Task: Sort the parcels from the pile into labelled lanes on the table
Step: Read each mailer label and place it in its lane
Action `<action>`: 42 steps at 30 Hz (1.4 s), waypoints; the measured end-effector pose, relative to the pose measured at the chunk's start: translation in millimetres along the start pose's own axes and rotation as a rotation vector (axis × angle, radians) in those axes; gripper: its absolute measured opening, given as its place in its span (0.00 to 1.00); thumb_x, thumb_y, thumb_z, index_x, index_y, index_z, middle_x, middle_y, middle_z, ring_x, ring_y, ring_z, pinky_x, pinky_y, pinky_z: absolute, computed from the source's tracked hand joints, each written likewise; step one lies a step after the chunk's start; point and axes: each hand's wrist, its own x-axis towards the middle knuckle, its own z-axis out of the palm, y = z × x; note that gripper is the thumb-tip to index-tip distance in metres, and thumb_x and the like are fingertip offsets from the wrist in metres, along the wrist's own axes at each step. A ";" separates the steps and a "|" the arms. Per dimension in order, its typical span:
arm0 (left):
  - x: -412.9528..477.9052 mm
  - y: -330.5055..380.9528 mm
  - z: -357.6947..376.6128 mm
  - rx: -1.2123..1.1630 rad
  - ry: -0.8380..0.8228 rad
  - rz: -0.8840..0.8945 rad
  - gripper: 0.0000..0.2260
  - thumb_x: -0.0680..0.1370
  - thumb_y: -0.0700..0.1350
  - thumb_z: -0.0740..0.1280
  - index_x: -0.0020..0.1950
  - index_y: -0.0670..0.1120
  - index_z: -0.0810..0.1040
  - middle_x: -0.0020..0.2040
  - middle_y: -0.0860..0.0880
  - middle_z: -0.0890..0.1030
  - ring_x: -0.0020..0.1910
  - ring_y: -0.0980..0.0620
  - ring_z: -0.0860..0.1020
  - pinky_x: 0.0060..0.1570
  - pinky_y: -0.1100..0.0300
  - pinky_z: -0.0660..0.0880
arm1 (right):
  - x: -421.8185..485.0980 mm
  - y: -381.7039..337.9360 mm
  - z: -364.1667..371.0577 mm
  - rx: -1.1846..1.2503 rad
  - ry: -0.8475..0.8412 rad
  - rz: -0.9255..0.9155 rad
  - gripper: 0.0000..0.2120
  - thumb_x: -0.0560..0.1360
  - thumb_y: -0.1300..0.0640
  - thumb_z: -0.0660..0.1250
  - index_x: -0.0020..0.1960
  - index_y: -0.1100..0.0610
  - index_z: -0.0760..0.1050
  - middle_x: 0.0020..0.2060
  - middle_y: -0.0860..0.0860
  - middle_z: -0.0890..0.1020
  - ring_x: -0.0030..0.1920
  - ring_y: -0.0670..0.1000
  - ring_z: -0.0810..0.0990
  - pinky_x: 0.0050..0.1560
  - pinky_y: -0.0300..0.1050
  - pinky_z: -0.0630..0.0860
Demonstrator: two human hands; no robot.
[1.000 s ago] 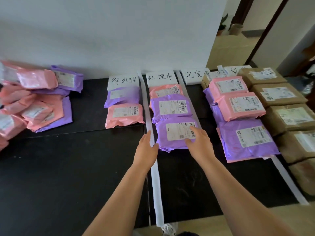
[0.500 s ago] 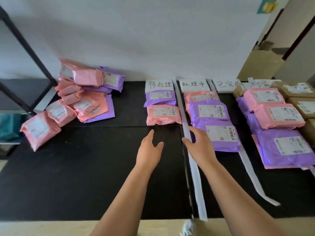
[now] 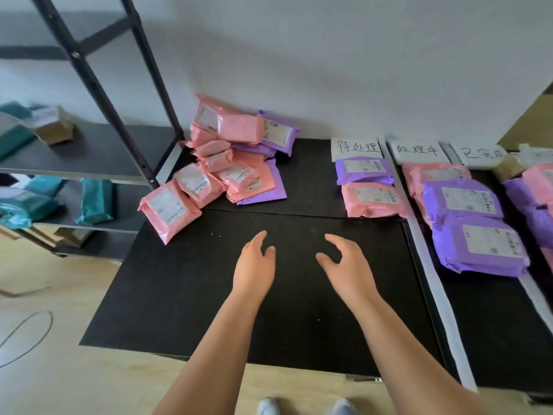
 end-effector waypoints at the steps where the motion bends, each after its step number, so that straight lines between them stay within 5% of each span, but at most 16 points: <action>1: 2.1 -2.5 -7.2 -0.005 0.007 -0.002 0.22 0.84 0.47 0.59 0.78 0.53 0.63 0.74 0.50 0.69 0.52 0.58 0.74 0.48 0.62 0.70 | 1.9 -7.3 5.6 -0.004 -0.005 -0.006 0.24 0.79 0.51 0.69 0.73 0.47 0.69 0.72 0.47 0.70 0.72 0.49 0.69 0.69 0.48 0.68; 4: 12.8 -9.2 -23.3 -0.024 0.036 -0.022 0.22 0.83 0.47 0.59 0.78 0.53 0.64 0.73 0.50 0.70 0.46 0.60 0.72 0.46 0.63 0.68 | 11.5 -26.4 20.1 -0.009 -0.031 -0.042 0.23 0.79 0.51 0.68 0.73 0.47 0.69 0.71 0.47 0.70 0.71 0.49 0.70 0.68 0.48 0.69; 10: 27.9 -27.0 -50.7 -0.041 0.129 -0.096 0.21 0.83 0.46 0.60 0.77 0.53 0.65 0.72 0.49 0.71 0.55 0.56 0.74 0.48 0.62 0.69 | 38.0 -54.6 47.5 -0.038 -0.128 -0.126 0.21 0.80 0.52 0.66 0.73 0.48 0.70 0.70 0.48 0.72 0.67 0.48 0.73 0.59 0.41 0.69; 15: 46.7 -56.0 -78.5 -0.069 0.201 -0.180 0.21 0.83 0.46 0.60 0.77 0.53 0.65 0.74 0.50 0.70 0.64 0.51 0.75 0.47 0.62 0.71 | 53.1 -75.1 87.9 -0.090 -0.191 -0.165 0.21 0.80 0.51 0.66 0.72 0.47 0.70 0.69 0.47 0.74 0.66 0.48 0.74 0.61 0.44 0.72; 19: 68.4 -81.8 -106.5 -0.139 0.248 -0.248 0.21 0.83 0.45 0.60 0.76 0.52 0.66 0.73 0.51 0.71 0.59 0.47 0.79 0.49 0.56 0.77 | 59.7 -99.4 124.7 -0.163 -0.270 -0.187 0.21 0.80 0.51 0.66 0.73 0.47 0.69 0.69 0.47 0.74 0.66 0.48 0.74 0.64 0.47 0.74; 23: 101.6 -105.8 -136.1 -0.139 0.259 -0.276 0.20 0.83 0.44 0.59 0.76 0.51 0.66 0.73 0.52 0.71 0.49 0.55 0.78 0.38 0.66 0.71 | 76.7 -126.7 164.5 -0.216 -0.278 -0.187 0.21 0.81 0.52 0.65 0.73 0.49 0.70 0.68 0.48 0.75 0.66 0.49 0.75 0.66 0.50 0.74; 29: 161.8 -141.2 -188.9 -0.063 0.175 -0.304 0.20 0.84 0.43 0.57 0.76 0.51 0.66 0.73 0.49 0.71 0.68 0.47 0.73 0.62 0.54 0.73 | 105.8 -173.1 238.8 -0.293 -0.308 -0.100 0.22 0.81 0.52 0.65 0.74 0.49 0.68 0.70 0.48 0.74 0.68 0.51 0.74 0.66 0.52 0.74; 33: 201.4 -161.5 -207.8 0.005 0.100 -0.251 0.20 0.83 0.42 0.57 0.76 0.49 0.65 0.73 0.47 0.72 0.63 0.48 0.75 0.54 0.59 0.75 | 131.3 -196.6 280.9 -0.357 -0.322 -0.091 0.23 0.81 0.52 0.64 0.75 0.51 0.67 0.71 0.50 0.74 0.70 0.53 0.72 0.68 0.54 0.71; 39: 235.4 -176.0 -205.1 0.099 -0.038 -0.244 0.21 0.84 0.42 0.55 0.79 0.49 0.61 0.75 0.46 0.68 0.69 0.46 0.72 0.59 0.58 0.71 | 157.9 -207.6 321.8 -0.427 -0.315 -0.058 0.24 0.82 0.53 0.62 0.77 0.53 0.64 0.73 0.51 0.71 0.71 0.56 0.70 0.68 0.53 0.67; 42: 236.6 -182.8 -199.2 0.122 -0.078 -0.225 0.18 0.84 0.44 0.55 0.76 0.49 0.65 0.69 0.46 0.74 0.56 0.49 0.77 0.45 0.61 0.75 | 162.0 -208.8 334.0 -0.454 -0.330 -0.046 0.22 0.83 0.53 0.60 0.76 0.54 0.65 0.71 0.53 0.72 0.70 0.57 0.70 0.66 0.53 0.67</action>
